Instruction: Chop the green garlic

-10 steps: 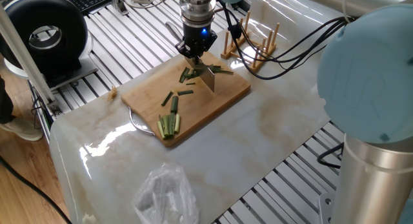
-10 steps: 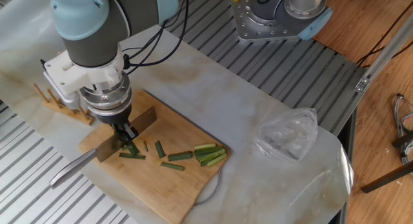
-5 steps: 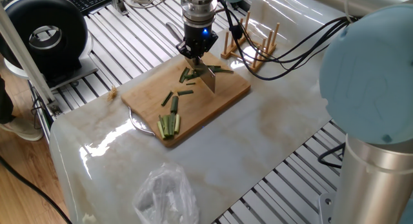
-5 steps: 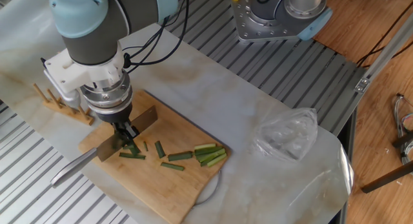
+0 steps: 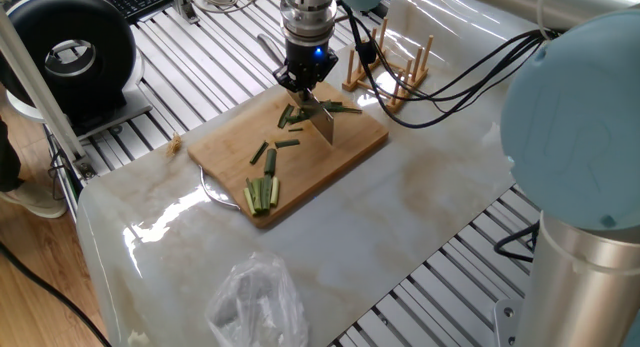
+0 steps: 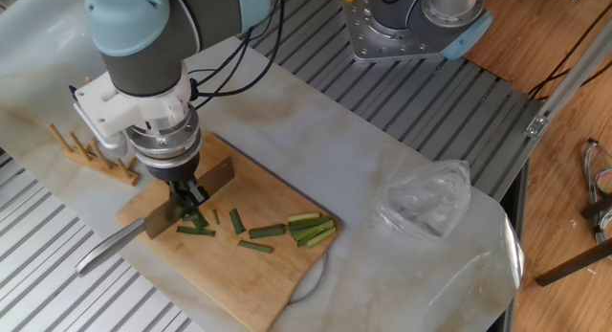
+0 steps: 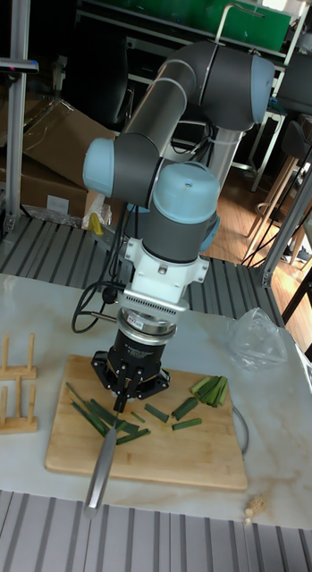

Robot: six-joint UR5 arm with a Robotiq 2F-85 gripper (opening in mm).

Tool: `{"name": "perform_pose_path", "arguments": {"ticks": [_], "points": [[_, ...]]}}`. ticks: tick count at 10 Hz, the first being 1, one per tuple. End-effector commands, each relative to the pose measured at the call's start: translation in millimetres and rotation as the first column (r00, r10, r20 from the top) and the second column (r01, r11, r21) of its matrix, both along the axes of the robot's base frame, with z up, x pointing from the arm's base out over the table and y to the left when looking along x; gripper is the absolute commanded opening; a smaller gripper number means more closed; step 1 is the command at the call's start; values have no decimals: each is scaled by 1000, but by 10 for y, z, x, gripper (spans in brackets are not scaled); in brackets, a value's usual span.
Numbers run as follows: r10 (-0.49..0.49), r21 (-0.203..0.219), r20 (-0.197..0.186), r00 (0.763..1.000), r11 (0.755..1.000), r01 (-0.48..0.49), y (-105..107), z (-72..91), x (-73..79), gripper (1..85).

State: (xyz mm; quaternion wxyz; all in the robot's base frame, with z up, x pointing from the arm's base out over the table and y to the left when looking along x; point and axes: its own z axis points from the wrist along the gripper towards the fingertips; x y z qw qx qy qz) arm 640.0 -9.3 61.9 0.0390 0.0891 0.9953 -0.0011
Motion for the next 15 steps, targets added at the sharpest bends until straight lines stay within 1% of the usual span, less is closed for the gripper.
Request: {"name": "perform_pose_path", "arguments": {"ticks": [1, 2, 4, 7, 8, 11, 12, 15], "points": [[-8, 9, -13, 1000, 1000, 8, 21, 69, -67, 13], [-8, 14, -17, 1000, 1000, 9, 13, 59, -77, 13], [-16, 11, -9, 1000, 1000, 16, 39, 14, -97, 13], [-22, 12, -7, 1000, 1000, 22, 66, -13, -123, 13], [-19, 15, -7, 1000, 1000, 19, 55, -10, -140, 13], [-17, 16, -29, 999, 1000, 18, 62, 102, -257, 13], [-14, 20, -27, 1000, 1000, 15, 60, 90, -261, 13], [-22, 13, -26, 999, 1000, 22, 82, 58, -311, 13]]}}
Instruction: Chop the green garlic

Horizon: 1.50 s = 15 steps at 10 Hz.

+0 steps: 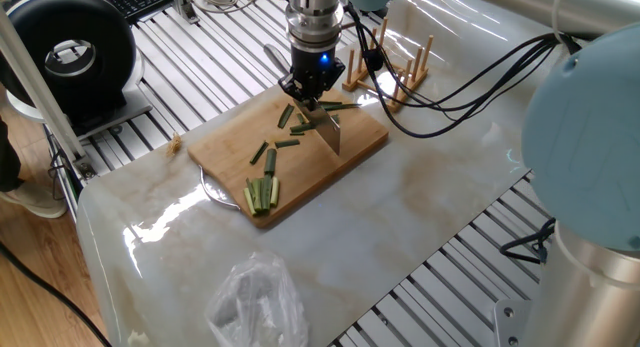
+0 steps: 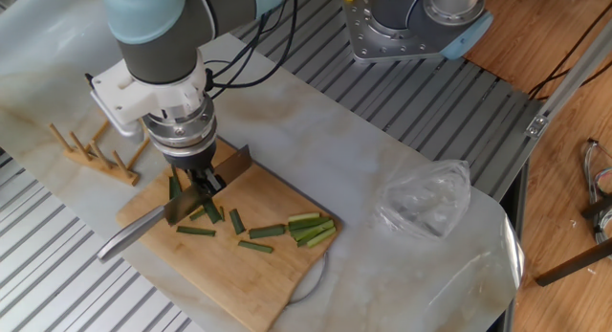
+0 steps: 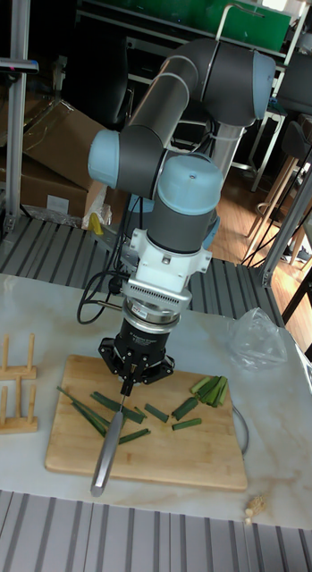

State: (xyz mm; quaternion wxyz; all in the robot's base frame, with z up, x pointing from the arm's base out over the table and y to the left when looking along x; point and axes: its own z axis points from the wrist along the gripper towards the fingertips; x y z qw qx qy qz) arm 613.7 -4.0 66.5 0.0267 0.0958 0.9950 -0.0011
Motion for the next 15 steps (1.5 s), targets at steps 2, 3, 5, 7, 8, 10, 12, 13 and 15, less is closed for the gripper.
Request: {"name": "perform_pose_path", "arguments": {"ticks": [2, 3, 5, 7, 8, 10, 12, 13, 15], "points": [[-8, 9, 2, 1000, 1000, 8, 23, -8, -57, 13], [-8, 7, 5, 1000, 1000, 8, 20, -22, -52, 13], [-9, 7, 7, 1000, 1000, 9, 31, -37, -52, 13], [-11, 9, 10, 1000, 1000, 11, 36, -39, -44, 13], [-11, 9, 14, 1000, 1000, 10, 35, -37, -32, 13], [-11, 7, 21, 1000, 1000, 10, 28, -20, -22, 13], [-9, 9, 28, 1000, 1000, 9, 25, -20, 4, 13], [-9, 9, 30, 1000, 1000, 9, 14, -25, 18, 13], [-7, 7, 33, 999, 1000, 7, -5, -43, 40, 13]]}}
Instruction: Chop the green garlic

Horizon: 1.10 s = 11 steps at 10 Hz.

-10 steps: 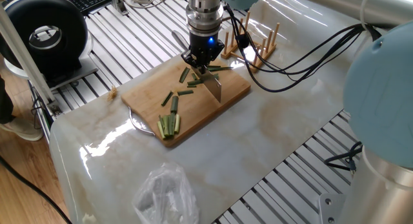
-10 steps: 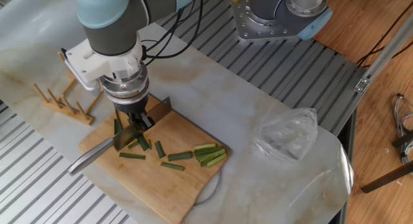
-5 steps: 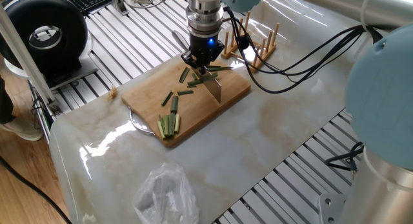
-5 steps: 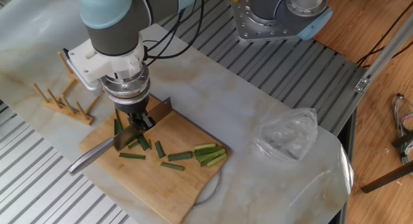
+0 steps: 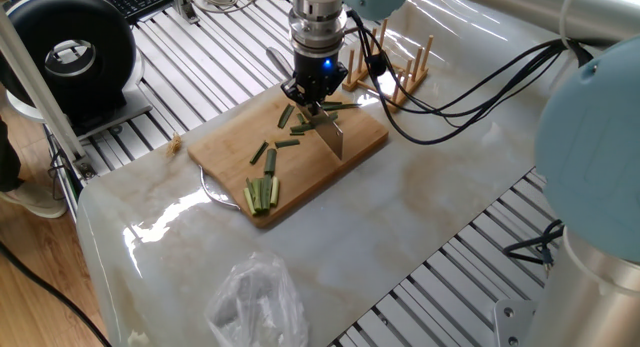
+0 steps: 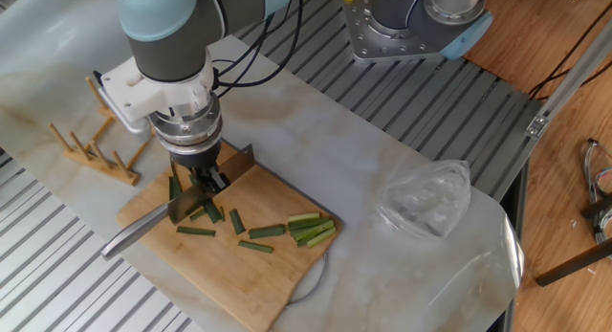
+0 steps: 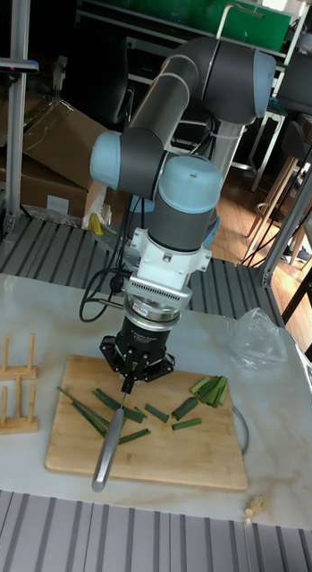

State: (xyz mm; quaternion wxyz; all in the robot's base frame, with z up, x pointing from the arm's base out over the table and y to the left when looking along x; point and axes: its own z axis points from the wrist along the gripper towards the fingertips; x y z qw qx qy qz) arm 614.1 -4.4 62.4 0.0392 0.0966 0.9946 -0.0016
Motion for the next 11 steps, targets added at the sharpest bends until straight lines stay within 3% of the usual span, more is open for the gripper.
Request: {"name": "perform_pose_path", "arguments": {"ticks": [1, 7, 11], "points": [[-5, 11, 11, 1000, 1000, 5, 2, -3, 48, 13], [-14, 8, 14, 1000, 1000, 14, 10, 33, 91, 13], [-25, -10, 26, 999, 1000, 25, 15, -59, 269, 13]]}}
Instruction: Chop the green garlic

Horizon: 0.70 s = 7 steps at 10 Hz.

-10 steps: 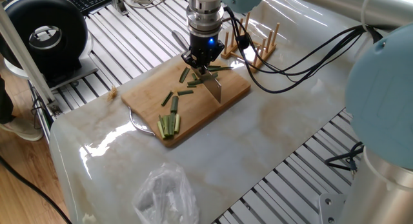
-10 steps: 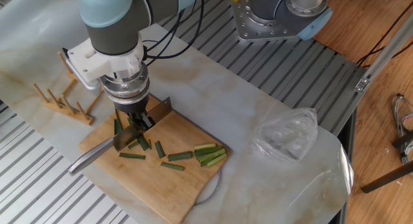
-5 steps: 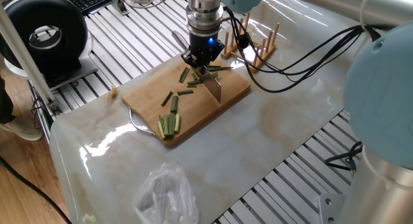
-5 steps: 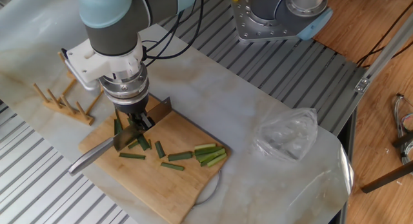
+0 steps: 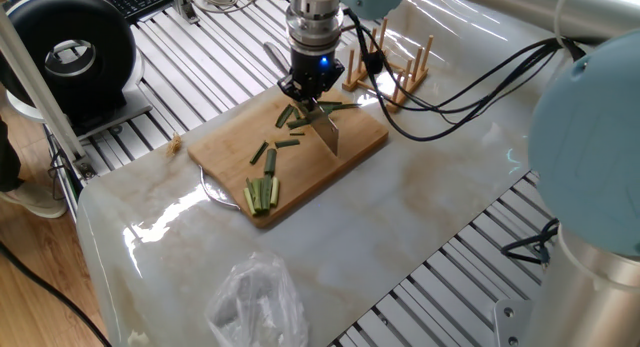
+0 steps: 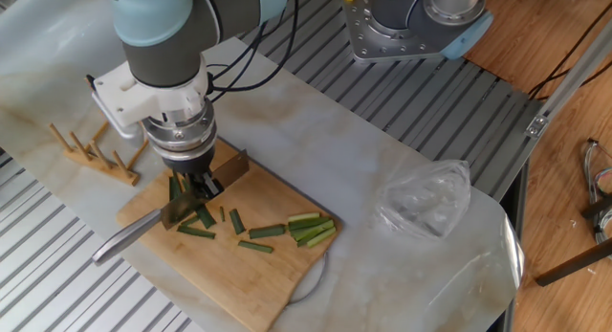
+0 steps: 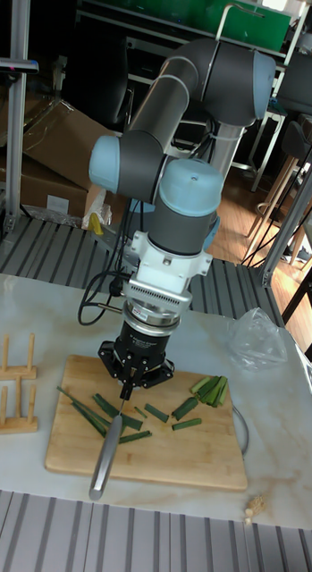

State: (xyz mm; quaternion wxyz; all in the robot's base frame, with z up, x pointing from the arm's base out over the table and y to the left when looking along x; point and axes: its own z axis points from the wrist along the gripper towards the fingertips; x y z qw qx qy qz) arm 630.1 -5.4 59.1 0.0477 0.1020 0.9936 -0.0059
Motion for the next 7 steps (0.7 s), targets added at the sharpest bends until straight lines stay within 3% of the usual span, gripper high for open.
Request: {"name": "perform_pose_path", "arguments": {"ticks": [1, 5, 7], "points": [[-13, -4, 5, 1000, 1000, 13, 33, 13, 119, 13], [-22, 6, -10, 1000, 1000, 22, 110, 135, 58, 13], [-20, 4, -6, 1000, 1000, 20, 95, 65, 124, 13]]}}
